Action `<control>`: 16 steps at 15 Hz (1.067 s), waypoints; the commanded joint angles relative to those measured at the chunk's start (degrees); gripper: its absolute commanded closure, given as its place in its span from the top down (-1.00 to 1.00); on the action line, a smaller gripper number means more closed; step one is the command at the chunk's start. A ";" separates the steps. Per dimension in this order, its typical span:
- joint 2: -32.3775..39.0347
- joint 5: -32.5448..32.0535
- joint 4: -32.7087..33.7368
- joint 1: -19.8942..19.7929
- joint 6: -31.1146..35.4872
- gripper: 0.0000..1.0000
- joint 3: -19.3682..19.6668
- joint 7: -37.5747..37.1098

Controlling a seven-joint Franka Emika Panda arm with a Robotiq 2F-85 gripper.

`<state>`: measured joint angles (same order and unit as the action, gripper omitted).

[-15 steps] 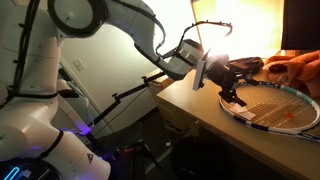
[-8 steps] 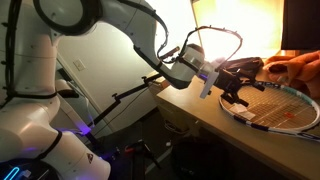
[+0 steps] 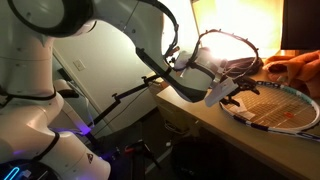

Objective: Drop the box on the racket onto the floor

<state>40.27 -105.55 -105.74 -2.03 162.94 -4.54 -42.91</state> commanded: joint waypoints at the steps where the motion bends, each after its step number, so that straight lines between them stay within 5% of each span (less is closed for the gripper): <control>1: -0.78 -2.72 -0.14 -3.89 13.21 1.00 -0.77 2.85; 5: 0.32 0.99 -1.67 -4.42 28.61 1.00 1.70 11.54; 7: 1.57 8.68 -5.77 -6.01 31.70 1.00 0.81 22.45; 11: 5.12 1.22 -5.08 4.23 37.51 1.00 11.50 12.33; 12: 5.48 -2.11 -5.09 1.80 35.48 1.00 8.08 10.69; 16: 3.83 -7.92 -4.60 9.11 35.51 1.00 14.27 0.84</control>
<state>44.78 -109.38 -110.08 1.98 198.45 5.48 -35.59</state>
